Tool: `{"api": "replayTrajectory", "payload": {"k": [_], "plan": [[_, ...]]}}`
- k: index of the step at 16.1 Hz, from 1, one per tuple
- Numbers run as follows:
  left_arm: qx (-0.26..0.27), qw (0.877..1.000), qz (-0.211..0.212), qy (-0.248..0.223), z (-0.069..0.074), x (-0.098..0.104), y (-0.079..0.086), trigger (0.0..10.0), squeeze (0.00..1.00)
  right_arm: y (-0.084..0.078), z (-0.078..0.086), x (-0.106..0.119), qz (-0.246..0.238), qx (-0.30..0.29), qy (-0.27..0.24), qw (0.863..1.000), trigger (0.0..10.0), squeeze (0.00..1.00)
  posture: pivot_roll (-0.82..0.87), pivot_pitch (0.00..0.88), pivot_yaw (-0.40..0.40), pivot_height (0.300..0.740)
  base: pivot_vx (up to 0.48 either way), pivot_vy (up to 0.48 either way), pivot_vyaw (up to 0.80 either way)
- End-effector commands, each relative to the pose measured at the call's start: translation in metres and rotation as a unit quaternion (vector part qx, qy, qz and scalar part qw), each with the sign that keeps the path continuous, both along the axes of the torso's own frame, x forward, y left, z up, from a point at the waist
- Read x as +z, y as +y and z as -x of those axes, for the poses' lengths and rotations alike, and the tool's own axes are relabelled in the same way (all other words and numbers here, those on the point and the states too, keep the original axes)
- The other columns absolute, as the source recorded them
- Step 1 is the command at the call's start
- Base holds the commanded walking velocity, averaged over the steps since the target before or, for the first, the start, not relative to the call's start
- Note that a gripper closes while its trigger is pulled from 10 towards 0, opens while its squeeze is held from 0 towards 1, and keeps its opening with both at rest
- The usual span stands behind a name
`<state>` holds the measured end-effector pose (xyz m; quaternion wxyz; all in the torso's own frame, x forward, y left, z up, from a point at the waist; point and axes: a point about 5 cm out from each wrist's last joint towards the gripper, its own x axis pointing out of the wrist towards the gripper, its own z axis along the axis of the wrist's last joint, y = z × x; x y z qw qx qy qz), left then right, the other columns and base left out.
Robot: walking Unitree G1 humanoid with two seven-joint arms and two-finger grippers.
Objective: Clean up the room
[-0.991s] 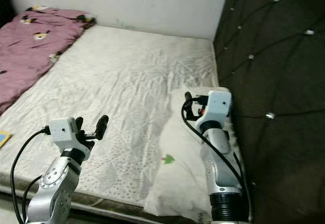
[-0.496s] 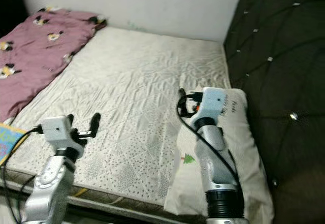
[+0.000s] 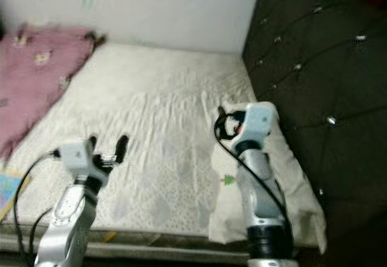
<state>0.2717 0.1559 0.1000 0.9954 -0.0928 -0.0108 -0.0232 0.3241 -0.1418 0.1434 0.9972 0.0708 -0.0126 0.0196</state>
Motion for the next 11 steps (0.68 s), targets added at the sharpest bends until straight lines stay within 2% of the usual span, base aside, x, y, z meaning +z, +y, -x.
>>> {"api": "replayTrajectory", "payload": {"k": [1,3,5,6,7,8,10,11], "plan": [[0.0,1.0,0.009,0.006,-0.002,0.001,0.002,10.0,0.0,0.005,-0.001,-0.004,0.0,0.015,0.016,1.0,10.0,0.0,0.03,0.0,-0.052,0.74,0.0,0.48,0.0],[0.009,1.0,0.016,0.006,-0.001,0.001,0.003,10.0,0.0,0.006,0.0,-0.007,-0.004,0.025,0.025,0.999,10.0,0.0,0.03,0.0,-0.053,0.74,0.0,0.48,0.0],[0.017,0.999,0.037,0.03,-0.001,0.0,0.003,10.0,0.0,0.006,-0.001,-0.011,0.017,0.022,0.034,0.999,10.0,0.0,0.03,0.0,-0.053,0.74,0.0,0.0,0.0],[-0.01,0.999,0.03,0.023,-0.001,0.002,0.0,10.0,0.0,0.007,0.0,-0.011,0.026,0.026,0.033,0.999,10.0,0.0,0.03,0.0,-0.053,0.74,0.0,0.0,0.0],[-0.01,1.0,0.017,0.007,0.0,0.004,0.002,10.0,0.0,0.011,0.0,-0.011,0.055,0.029,0.026,0.998,10.0,0.0,0.03,0.0,-0.053,0.74,0.0,0.0,0.0],[0.005,0.999,0.03,0.008,0.0,0.002,0.004,10.0,0.0,0.015,0.001,-0.011,0.055,0.042,0.021,0.997,10.0,0.0,0.03,0.0,-0.053,0.74,0.0,0.0,0.0],[0.001,1.0,0.024,0.009,0.002,0.002,0.005,10.0,0.0,0.021,0.003,-0.01,0.048,0.059,0.016,0.997,10.0,0.0,0.02,0.002,-0.053,0.74,0.0,0.0,0.0],[0.006,1.0,0.02,0.009,0.002,0.002,0.005,10.0,0.0,0.021,0.004,-0.01,0.067,0.059,0.009,0.996,10.0,0.0,0.02,0.006,-0.053,0.74,0.0,0.0,0.0]]}}
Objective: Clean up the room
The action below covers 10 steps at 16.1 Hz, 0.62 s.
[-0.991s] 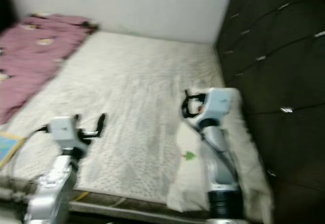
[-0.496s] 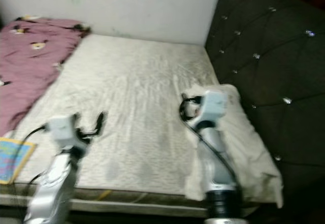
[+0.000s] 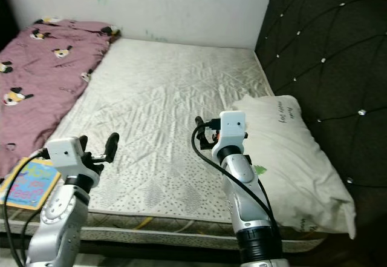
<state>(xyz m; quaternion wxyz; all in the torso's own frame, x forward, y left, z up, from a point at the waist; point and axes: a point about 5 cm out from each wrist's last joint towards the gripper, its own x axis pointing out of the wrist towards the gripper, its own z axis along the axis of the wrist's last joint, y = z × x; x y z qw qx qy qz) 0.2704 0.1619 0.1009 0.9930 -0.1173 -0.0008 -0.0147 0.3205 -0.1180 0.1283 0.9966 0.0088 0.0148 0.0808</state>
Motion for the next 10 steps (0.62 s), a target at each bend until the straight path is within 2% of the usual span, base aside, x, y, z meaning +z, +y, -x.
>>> {"api": "replayTrajectory", "payload": {"k": [1,2,4,10], "plan": [[0.002,1.0,-0.004,0.003,0.0008,0.0006,-0.0011,10.0,0.0,-0.0043,0.0008,0.0019,0.018,-0.006,-0.008,1.0,10.0,0.0,0.02,0.007,-0.053,0.74,0.0,0.0,0.0],[0.0,1.0,-0.008,0.005,0.0005,0.0004,-0.0022,10.0,0.0,-0.0053,0.0014,-0.0005,0.013,-0.001,0.003,1.0,10.0,0.0,0.02,0.01,-0.053,0.74,0.0,0.0,0.0],[-0.005,1.0,-0.003,0.008,0.0004,-0.0006,-0.0039,10.0,0.0,-0.0054,0.0031,0.0053,-0.035,0.009,-0.011,0.999,10.0,0.0,0.02,0.012,-0.053,0.74,0.0,0.131,0.0],[-0.008,1.0,0.005,0.017,-0.0005,-0.0016,-0.0053,10.0,0.0,-0.0056,0.0056,0.0047,-0.046,0.018,-0.009,0.999,10.0,0.0,0.02,0.018,-0.055,0.74,0.0,0.457,0.0]]}}
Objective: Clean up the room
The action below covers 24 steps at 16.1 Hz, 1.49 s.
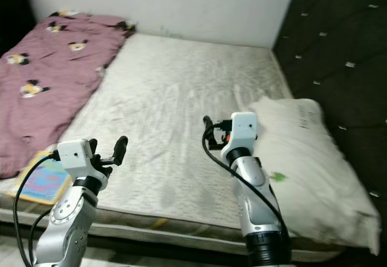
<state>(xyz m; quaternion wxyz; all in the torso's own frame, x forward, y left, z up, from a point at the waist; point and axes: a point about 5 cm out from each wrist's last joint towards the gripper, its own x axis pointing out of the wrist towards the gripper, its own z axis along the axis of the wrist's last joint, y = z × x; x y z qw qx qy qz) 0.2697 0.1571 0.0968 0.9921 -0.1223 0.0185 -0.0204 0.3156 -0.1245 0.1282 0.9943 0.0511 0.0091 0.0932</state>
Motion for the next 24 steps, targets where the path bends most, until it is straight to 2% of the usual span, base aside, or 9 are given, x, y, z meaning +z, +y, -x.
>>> {"api": "replayTrajectory", "payload": {"k": [1,11,12,14,18,20,24], "plan": [[0.0,1.0,0.0,-0.002,-0.0012,0.0026,-0.0007,10.0,0.0,0.001,0.0008,0.0049,-0.004,0.006,-0.007,1.0,10.0,0.0,0.02,0.018,-0.055,0.74,0.0,0.48,0.0],[0.006,1.0,-0.012,0.002,-0.0048,0.0038,-0.0007,10.0,0.0,0.0027,0.0001,0.0021,-0.008,0.01,0.001,1.0,10.0,0.0,0.01,0.017,-0.051,0.74,0.0,0.48,0.0],[0.007,1.0,-0.012,0.001,-0.0055,0.0043,-0.0005,10.0,0.0,0.0004,-0.001,0.0017,0.017,-0.004,-0.004,1.0,10.0,0.0,0.01,0.016,-0.051,0.74,0.0,0.48,0.0],[0.008,1.0,-0.013,0.001,-0.0061,0.0046,-0.0002,10.0,0.0,-0.0007,-0.0013,0.0018,0.034,-0.01,-0.014,0.999,10.0,0.0,0.01,0.016,-0.051,0.74,0.0,0.48,0.0],[0.009,1.0,-0.013,0.002,-0.0065,0.0044,-0.0006,10.0,0.0,0.0006,-0.0011,-0.0009,0.017,-0.01,0.0,1.0,10.0,0.0,0.01,0.016,-0.05,0.74,0.0,0.48,0.0],[0.003,1.0,-0.016,-0.022,-0.0055,0.0091,-0.0024,10.0,0.0,0.0014,-0.0003,-0.0012,0.021,-0.005,-0.001,1.0,10.0,0.0,0.01,0.018,-0.051,0.74,0.0,0.0,0.0],[-0.002,1.0,-0.014,-0.018,-0.0043,0.0088,-0.0026,10.0,0.0,0.0025,-0.0001,-0.0007,0.011,-0.002,-0.004,1.0,10.0,0.0,0.01,0.02,-0.054,0.74,0.0,0.0,0.0]]}}
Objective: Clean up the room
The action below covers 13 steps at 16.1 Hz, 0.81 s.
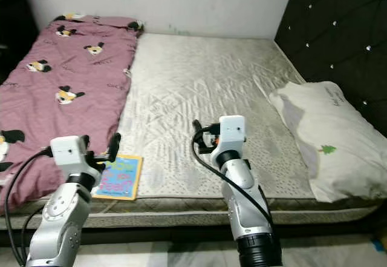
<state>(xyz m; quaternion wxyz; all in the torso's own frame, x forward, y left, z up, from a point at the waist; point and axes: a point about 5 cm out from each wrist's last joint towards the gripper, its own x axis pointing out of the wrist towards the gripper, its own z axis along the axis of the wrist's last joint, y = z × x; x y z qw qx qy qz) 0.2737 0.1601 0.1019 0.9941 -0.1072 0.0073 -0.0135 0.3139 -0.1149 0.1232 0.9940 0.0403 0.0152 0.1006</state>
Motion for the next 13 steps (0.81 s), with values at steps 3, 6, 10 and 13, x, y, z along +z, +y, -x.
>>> {"api": "replayTrajectory", "payload": {"k": [3,6,10,13], "plan": [[-0.007,1.0,0.003,-0.01,-0.0008,0.0044,-0.0039,10.0,0.0,-0.0072,-0.0019,0.0043,0.002,-0.006,-0.008,1.0,10.0,0.0,0.02,0.019,-0.056,0.74,0.0,0.0,0.0],[-0.004,1.0,0.004,-0.008,-0.001,0.0041,-0.0028,10.0,0.0,-0.0065,-0.0019,0.0043,0.0,-0.002,-0.008,1.0,10.0,0.0,0.02,0.016,-0.055,0.74,0.0,0.0,0.0],[-0.033,0.999,0.024,-0.017,0.0011,0.0067,-0.0095,10.0,0.0,-0.0083,-0.0026,0.0023,0.009,-0.006,-0.003,1.0,10.0,0.0,0.02,0.016,-0.055,0.74,0.0,0.0,0.0],[-0.022,0.999,0.021,-0.009,0.0007,0.0044,-0.0084,10.0,0.0,-0.0095,-0.0035,0.0007,-0.001,-0.01,0.006,1.0,10.0,0.0,0.02,0.016,-0.055,0.74,0.0,0.0,-0.25]]}}
